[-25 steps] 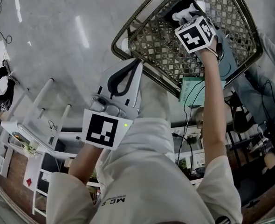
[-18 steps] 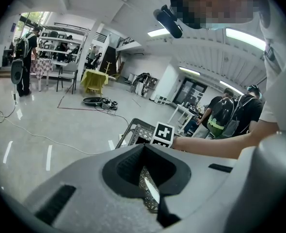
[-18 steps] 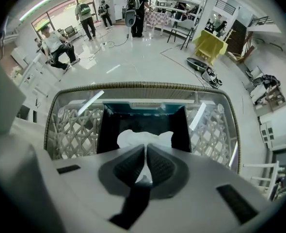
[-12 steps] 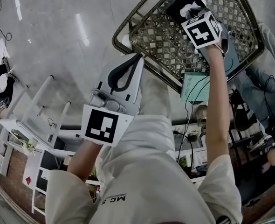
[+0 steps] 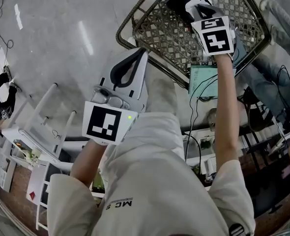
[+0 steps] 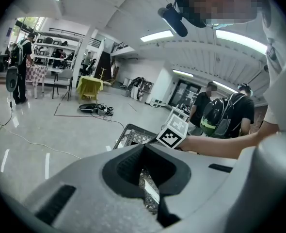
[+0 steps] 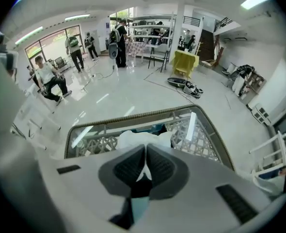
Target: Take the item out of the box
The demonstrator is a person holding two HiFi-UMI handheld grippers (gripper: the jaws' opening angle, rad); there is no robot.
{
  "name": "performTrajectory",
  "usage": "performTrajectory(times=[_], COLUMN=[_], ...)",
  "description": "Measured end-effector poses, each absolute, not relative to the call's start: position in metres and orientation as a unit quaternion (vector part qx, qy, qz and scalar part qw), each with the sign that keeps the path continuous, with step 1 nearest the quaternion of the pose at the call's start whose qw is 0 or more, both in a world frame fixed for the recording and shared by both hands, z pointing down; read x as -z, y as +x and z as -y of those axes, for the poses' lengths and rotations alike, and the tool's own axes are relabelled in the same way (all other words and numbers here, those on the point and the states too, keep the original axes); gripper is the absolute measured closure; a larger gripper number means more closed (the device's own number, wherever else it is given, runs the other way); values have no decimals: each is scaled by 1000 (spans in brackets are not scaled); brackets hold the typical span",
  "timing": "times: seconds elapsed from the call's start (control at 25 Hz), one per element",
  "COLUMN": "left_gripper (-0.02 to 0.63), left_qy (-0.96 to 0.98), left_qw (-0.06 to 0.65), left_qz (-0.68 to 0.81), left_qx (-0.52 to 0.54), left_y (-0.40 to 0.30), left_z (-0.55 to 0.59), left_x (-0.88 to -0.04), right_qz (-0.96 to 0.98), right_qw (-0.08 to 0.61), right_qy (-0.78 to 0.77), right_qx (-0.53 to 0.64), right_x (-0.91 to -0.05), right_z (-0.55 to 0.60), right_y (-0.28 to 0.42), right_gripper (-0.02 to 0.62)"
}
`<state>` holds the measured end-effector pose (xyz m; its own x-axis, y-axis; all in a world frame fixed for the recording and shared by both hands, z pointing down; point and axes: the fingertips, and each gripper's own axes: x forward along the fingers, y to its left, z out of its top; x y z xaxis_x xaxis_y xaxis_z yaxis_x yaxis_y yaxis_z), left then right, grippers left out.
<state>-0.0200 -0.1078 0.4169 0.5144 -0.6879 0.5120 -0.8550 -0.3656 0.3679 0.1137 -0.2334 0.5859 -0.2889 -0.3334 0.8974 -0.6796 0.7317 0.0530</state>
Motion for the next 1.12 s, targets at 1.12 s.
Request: performTrajectory(times=[1.12], left_gripper=[581], left_qy=[832], left_qw=[196], left_qz=[516], left_qx=[-61], left_y=[-55], left_z=[78], left_x=[-278], right_qz=[818], right_qw=[232], right_qy=[519], right_qx=[-82], right_x=[-299], right_z=[133], right_y=[130], right_gripper=[569])
